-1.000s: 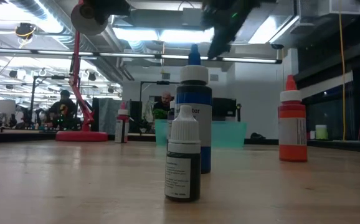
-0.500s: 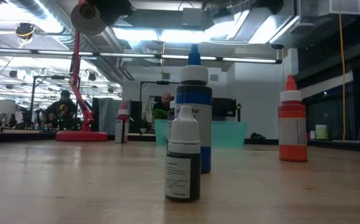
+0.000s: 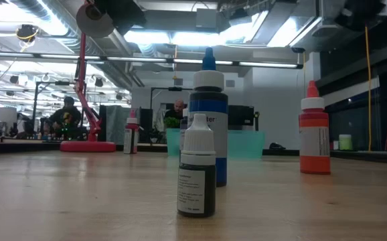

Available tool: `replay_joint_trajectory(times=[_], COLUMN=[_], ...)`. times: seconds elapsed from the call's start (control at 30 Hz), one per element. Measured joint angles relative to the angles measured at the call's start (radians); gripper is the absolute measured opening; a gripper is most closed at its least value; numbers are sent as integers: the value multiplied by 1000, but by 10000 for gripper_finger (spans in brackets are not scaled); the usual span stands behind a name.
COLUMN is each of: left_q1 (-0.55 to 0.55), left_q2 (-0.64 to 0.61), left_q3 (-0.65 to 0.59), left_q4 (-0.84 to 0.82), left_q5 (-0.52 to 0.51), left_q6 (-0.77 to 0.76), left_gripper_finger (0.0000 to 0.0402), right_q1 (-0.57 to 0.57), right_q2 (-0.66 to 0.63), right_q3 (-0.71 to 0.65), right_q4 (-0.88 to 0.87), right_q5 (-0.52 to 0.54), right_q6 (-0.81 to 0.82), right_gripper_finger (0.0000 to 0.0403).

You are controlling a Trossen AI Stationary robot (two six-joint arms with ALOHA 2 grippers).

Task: Pick & Place food coloring
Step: Put the small red food coloring bottle into the green bin

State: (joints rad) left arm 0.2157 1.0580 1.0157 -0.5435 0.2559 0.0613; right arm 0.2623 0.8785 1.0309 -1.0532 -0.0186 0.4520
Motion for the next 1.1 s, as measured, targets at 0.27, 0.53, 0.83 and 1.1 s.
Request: replay_joint_trajectory(times=[0.27, 0.53, 0.83, 1.1], left_q1=[0, 19, 28, 28], left_q2=[0, 0, 0, 0], left_q3=[0, 0, 0, 0], left_q4=[0, 1, -2, -37], left_q5=[-55, -56, -54, -53], left_q6=[-38, -37, -50, -41], left_gripper_finger=[82, 82, 82, 82], right_q1=[305, 381, 381, 381], right_q2=[16, 18, 69, 187], right_q3=[-242, -424, -520, -532], right_q4=[192, 325, 590, 700], right_q5=[51, 94, 71, 89], right_q6=[374, 541, 538, 555], right_gripper_finger=[111, 111, 115, 208])
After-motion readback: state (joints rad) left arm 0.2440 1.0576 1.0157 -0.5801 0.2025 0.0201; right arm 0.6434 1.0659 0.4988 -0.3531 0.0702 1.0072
